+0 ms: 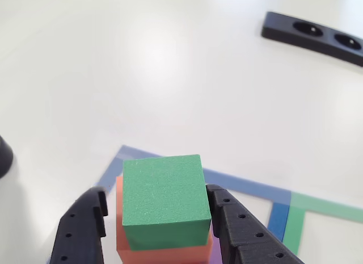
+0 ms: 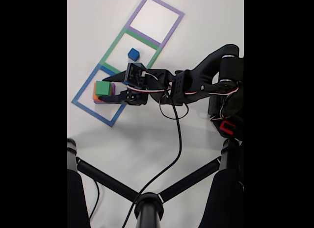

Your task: Tower of hanoi

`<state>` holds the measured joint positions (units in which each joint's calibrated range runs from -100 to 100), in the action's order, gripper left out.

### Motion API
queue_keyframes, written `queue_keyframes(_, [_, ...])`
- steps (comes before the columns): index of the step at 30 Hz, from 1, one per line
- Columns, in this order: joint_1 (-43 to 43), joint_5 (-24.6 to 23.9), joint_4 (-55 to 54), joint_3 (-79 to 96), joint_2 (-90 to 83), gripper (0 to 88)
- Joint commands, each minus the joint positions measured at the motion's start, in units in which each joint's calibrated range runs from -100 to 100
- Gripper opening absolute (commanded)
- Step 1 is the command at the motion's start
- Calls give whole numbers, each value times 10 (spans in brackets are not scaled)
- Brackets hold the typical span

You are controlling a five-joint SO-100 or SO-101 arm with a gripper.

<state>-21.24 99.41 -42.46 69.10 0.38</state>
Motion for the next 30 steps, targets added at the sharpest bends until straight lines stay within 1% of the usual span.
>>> queue_keyframes(1, [-1, 6, -28, -20, 0, 229])
queue_keyframes(6, [1, 6, -31, -16, -9, 274])
queue_keyframes(10, [2, 6, -15, -15, -45, 281])
queue_keyframes(15, [6, 6, 103, -13, -151, 260])
queue_keyframes(17, [8, 6, 168, -10, -209, 236])
queue_keyframes(19, [8, 6, 268, -12, -283, 199])
queue_keyframes(20, [9, 6, 324, -15, -324, 170])
queue_keyframes(22, [10, 6, 437, -24, -402, 83])
queue_keyframes(24, [12, 6, 549, -39, -471, 32])
queue_keyframes(26, [18, 6, 654, -62, -529, 3])
queue_keyframes(30, [32, 6, 881, -179, -590, 0])
